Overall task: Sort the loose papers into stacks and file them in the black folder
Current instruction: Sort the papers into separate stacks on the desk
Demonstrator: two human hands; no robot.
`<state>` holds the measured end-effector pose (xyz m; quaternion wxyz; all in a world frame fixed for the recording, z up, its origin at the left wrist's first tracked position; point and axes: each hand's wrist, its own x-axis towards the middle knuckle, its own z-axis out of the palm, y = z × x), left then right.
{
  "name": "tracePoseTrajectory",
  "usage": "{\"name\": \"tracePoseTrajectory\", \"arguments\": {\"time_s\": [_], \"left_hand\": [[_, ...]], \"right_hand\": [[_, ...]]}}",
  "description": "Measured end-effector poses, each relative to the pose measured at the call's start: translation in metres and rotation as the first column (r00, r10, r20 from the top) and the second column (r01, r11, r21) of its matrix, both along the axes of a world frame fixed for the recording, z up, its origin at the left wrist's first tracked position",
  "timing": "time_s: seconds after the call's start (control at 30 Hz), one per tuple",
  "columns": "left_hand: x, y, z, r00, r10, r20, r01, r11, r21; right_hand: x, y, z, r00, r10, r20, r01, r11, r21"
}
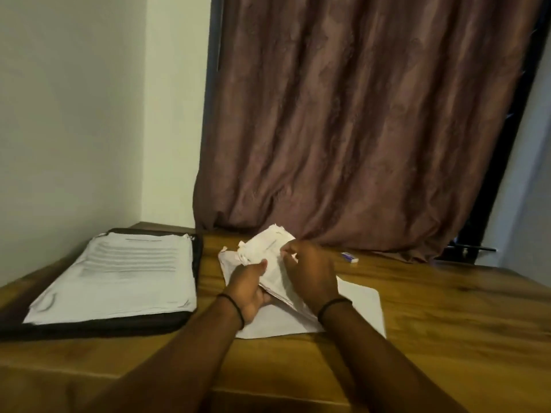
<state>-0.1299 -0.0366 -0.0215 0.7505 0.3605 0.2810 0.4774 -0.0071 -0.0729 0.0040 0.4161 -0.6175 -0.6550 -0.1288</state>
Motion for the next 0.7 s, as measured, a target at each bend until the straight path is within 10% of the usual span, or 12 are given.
{"name": "tracePoseTrajectory", "arguments": {"time_s": [0.23,0.7], "left_hand": [[-0.017,0.036,-0.008,0.996,-0.061,-0.067,0.058,0.998,-0.038],[-0.019,0.046,-0.018,0.990,-0.136,0.041,0.137,0.991,-0.010]], "right_hand": [[-0.009,0.021,-0.038,0.950,0.115,-0.291,-0.155,0.981,-0.120],[-0.018,0.009,-0.037,0.991,0.059,0.116,-0.035,0.981,-0.192]]}}
